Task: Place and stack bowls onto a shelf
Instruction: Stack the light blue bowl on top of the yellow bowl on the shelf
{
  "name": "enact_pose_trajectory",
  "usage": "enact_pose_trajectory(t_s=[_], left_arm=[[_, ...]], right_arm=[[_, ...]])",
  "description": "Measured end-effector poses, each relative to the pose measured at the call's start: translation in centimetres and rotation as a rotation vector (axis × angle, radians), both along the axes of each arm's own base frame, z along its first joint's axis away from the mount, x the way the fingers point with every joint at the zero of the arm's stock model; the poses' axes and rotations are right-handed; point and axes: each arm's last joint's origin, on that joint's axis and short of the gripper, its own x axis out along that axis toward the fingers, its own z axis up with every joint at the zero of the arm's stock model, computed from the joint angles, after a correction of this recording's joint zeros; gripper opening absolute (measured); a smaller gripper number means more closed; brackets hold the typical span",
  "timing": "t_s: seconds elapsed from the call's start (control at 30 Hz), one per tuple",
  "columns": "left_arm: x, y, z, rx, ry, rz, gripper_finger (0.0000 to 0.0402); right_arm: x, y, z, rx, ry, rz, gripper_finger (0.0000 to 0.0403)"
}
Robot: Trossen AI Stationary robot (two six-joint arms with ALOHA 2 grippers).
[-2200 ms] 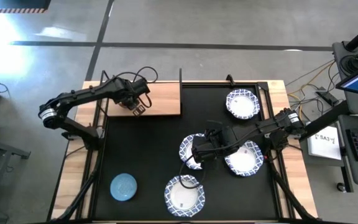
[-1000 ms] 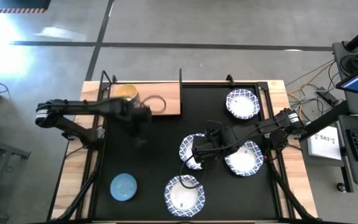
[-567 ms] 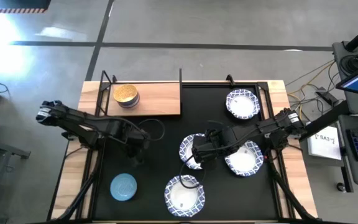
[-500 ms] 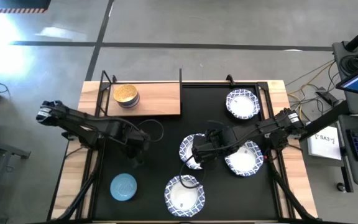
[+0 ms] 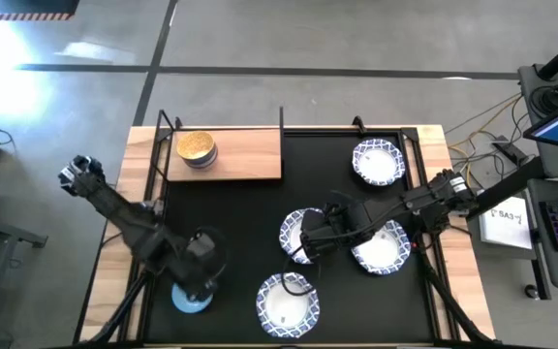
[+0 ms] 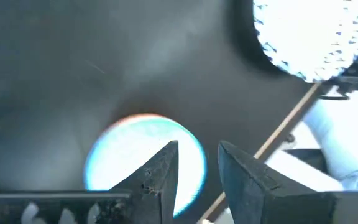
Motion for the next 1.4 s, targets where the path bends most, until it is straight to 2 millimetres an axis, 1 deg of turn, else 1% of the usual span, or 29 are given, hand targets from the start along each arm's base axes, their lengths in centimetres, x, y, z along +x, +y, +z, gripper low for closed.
enact_pose_trajectory(t_s=[0.1,0.27,0.47,0.63,0.73,0.9,1.17,1.4], left_arm=[[-0.6,-2.1,-0.6,-0.014,-0.004,0.011,0.0096],[-1.0,-5.1,-2.7,0.013,0.056,-0.002,0.0096],[0.2,-8.4,-4.0,0.056,0.07,-0.096,0.0096],[1.3,-10.3,-5.1,0.143,0.12,-0.177,0.0096],[1.7,-11.0,-5.7,0.214,0.171,-0.217,0.0096],[2.0,-11.8,-6.1,0.273,0.21,-0.264,0.0096],[2.0,-12.1,-7.4,0.314,0.236,-0.275,0.0096],[1.6,-11.7,-8.9,0.357,0.281,-0.283,0.0096]], right_arm=[[-0.1,0.3,0.0,0.01,-0.01,-0.026,0.0256],[-0.3,0.9,0.0,0.029,-0.024,-0.065,0.0256],[-0.5,1.6,0.0,0.051,-0.044,-0.115,0.0256],[-0.7,2.0,0.0,0.065,-0.059,-0.148,0.0256],[-0.7,2.2,0.0,0.069,-0.064,-0.156,0.0256],[-0.7,2.1,0.0,0.07,-0.079,-0.187,0.0256],[-0.6,2.1,0.0,0.058,-0.089,-0.19,0.0256],[-0.7,2.4,0.0,0.057,-0.09,-0.182,0.0256]])
